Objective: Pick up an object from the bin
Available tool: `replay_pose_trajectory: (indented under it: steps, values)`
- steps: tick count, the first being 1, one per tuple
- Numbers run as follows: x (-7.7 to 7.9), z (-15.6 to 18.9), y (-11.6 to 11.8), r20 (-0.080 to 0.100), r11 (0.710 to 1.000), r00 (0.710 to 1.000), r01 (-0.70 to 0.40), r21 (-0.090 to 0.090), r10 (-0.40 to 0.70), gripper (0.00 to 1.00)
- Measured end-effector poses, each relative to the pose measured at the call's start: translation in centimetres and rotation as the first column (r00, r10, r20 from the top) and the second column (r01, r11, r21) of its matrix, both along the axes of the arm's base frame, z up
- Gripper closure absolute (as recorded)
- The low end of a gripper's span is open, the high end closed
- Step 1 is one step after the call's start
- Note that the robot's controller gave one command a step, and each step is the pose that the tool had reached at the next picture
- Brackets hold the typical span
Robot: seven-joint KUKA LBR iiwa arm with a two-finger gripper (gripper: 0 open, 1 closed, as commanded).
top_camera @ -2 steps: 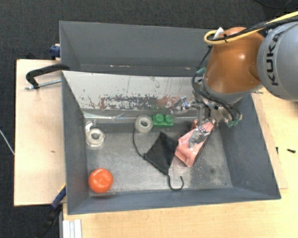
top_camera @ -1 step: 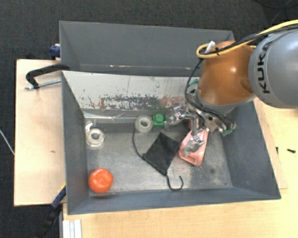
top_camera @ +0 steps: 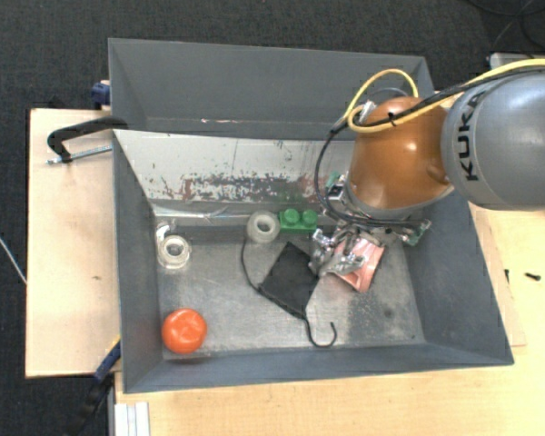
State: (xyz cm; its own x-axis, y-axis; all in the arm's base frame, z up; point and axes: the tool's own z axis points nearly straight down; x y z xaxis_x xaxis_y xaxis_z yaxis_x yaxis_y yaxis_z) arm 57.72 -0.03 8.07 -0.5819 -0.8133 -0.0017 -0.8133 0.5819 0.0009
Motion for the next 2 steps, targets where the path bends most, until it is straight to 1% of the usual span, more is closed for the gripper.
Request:
replay_pose_trajectory:
  steps: [1, 2]
  values:
    - [0.0, 0.0, 0.0, 0.0, 1.0, 1.0, 0.0, 0.0, 0.0, 1.0]
    - [-1.0, -0.4, -1.2, 0.01, 1.0, 1.0, 0.028, 0.006, -0.028, 1.0]
